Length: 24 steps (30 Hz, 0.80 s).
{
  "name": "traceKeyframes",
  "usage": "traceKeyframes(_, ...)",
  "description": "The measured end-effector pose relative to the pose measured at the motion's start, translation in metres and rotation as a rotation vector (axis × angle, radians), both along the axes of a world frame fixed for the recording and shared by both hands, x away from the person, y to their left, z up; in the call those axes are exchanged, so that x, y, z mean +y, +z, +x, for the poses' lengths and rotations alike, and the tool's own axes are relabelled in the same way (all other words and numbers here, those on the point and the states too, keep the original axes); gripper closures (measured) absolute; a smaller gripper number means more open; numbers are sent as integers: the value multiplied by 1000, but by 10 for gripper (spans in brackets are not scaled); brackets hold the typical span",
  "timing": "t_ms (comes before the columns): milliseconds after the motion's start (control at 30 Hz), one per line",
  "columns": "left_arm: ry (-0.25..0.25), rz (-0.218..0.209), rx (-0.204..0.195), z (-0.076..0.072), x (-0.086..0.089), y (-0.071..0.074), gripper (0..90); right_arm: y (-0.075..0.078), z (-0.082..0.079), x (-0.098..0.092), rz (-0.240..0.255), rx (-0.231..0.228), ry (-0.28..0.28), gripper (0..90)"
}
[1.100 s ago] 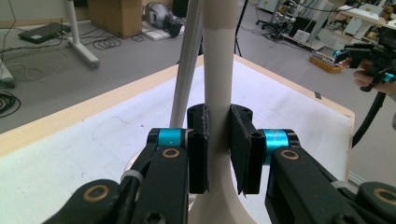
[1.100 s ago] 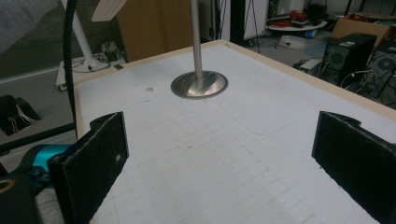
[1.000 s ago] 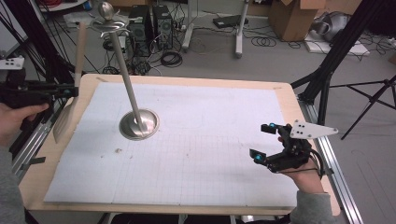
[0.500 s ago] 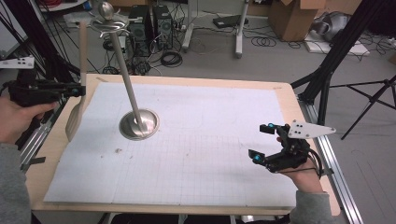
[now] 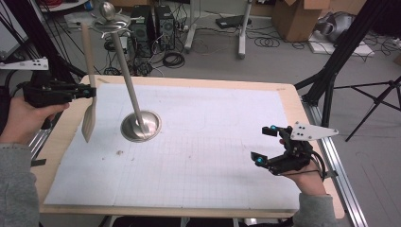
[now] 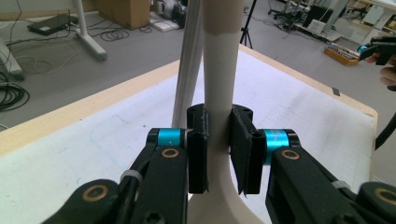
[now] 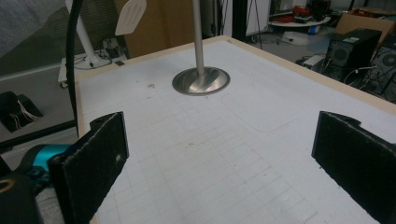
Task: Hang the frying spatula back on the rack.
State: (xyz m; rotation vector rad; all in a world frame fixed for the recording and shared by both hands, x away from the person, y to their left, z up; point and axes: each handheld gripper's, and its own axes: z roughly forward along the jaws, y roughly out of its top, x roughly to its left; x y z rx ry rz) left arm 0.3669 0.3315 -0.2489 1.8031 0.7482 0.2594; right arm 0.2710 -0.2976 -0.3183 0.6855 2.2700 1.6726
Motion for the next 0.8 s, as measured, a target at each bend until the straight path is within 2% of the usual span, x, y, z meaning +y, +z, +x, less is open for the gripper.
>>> traceKeyframes(200, 10, 21, 4, 4, -7, -1, 770, 0, 0, 0, 1, 8, -1, 25)
traceKeyframes(400, 23, 16, 8, 7, -14, -3, 769, 0, 0, 1, -1, 1, 2, 25)
traceKeyframes(567, 38, 33, 10, 9, -18, -2, 770, 0, 0, 1, 0, 5, 1, 25)
traceKeyframes(800, 60, 43, -3, 12, -23, -3, 769, 0, 0, 0, 0, 4, 1, 25)
